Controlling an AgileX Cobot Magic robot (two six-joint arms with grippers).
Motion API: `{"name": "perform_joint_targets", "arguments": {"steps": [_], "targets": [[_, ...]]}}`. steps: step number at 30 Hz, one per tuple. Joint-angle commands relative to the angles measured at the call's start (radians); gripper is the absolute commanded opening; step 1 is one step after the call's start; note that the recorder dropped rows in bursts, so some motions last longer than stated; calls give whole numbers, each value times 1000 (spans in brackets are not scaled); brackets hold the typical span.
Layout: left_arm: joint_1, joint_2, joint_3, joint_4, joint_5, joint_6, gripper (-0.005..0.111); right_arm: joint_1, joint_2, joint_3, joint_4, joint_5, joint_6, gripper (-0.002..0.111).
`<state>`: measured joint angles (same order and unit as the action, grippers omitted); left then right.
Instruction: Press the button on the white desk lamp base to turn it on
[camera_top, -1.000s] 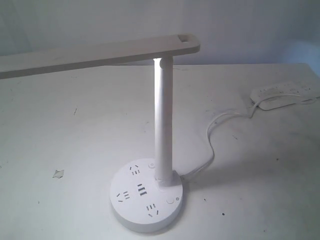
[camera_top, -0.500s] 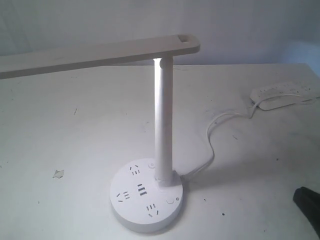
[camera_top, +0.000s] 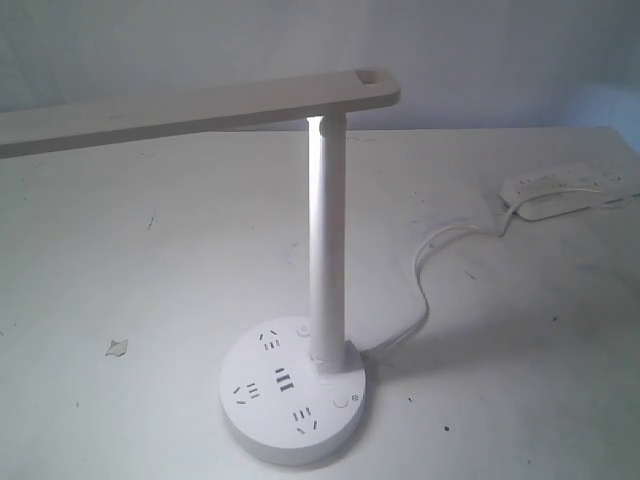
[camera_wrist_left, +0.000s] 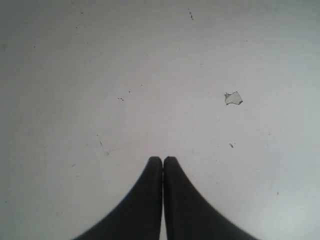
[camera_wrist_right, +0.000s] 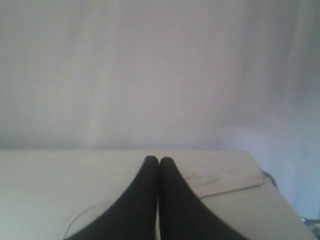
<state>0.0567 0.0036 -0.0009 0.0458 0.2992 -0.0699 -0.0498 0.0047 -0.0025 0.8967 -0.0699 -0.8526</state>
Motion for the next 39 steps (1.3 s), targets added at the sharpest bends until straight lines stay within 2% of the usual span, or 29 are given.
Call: {"name": "perform_joint_targets", "arguments": {"steps": [1,3,5,8,10,14,18,23,39], "targets": [[1,-4,1,0,7,-1,0,-6,-5,2,-3,-216,28,0],[1,-4,1,0,7,-1,0,-9,-5,2,-74,-240,34,0],[1,-4,1,0,7,-1,0,-10,-5,2,-250,-228,99,0],[1,-4,1,0,7,-1,0,-11,-5,2,-606,-174,305,0],[1,-4,1,0,7,-1,0,-11,-5,2,-775,-121,465,0],[1,-4,1,0,7,-1,0,-11,-5,2,-953,52,658,0],[1,-4,1,0,7,-1,0,-16,-5,2,-997,257,751,0],[1,-4,1,0,7,-1,0,-62,-5,2,-997,421,833,0],[1,-4,1,0,7,-1,0,-93,-5,2,-995,428,833,0]]}}
